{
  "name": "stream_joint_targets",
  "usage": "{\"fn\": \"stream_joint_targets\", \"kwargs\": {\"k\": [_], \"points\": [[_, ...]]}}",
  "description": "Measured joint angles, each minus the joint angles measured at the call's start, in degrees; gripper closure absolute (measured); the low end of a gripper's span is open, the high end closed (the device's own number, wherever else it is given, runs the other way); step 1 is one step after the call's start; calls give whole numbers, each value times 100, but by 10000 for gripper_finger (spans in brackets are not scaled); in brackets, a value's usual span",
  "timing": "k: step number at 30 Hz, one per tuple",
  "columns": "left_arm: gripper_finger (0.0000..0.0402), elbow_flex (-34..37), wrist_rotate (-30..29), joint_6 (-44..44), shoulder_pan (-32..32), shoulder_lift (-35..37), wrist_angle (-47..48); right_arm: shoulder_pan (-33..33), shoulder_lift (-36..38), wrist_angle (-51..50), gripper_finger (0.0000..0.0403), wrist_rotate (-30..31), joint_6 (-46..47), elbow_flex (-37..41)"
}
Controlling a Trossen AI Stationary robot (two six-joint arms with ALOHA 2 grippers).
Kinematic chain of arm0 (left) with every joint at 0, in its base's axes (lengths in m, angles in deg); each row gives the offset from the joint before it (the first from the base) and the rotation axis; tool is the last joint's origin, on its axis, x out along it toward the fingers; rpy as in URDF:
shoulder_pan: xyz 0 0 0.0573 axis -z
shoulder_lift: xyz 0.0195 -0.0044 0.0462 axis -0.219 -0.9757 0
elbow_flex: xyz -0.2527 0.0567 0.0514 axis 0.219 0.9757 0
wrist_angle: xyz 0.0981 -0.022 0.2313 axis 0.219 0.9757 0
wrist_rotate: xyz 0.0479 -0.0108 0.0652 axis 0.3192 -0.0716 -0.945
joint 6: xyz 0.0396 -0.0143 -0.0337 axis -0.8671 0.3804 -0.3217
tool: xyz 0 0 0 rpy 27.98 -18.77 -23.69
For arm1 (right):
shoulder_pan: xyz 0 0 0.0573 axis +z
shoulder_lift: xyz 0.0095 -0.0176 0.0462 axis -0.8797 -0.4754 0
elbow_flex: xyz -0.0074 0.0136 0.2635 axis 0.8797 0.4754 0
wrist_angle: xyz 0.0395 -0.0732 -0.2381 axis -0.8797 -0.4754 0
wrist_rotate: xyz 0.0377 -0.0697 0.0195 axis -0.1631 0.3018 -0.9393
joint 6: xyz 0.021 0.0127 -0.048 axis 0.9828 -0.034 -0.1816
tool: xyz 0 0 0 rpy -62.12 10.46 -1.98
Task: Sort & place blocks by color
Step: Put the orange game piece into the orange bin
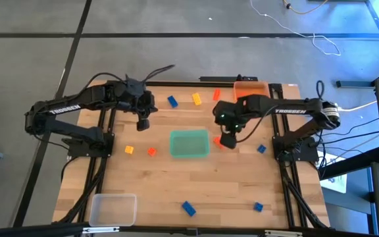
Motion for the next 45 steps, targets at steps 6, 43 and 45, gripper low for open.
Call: {"fn": "stream_joint_targets", "kwargs": {"k": [6,43,45], "points": [[401,1,43,-9,155,0,0,64,-666,-19,142,381,422,0],[401,1,32,186,221,0,101,-295,-2444,806,142,100,96,489],[401,2,32,186,221,0,101,-295,-2405,990,142,127,92,653]]}}
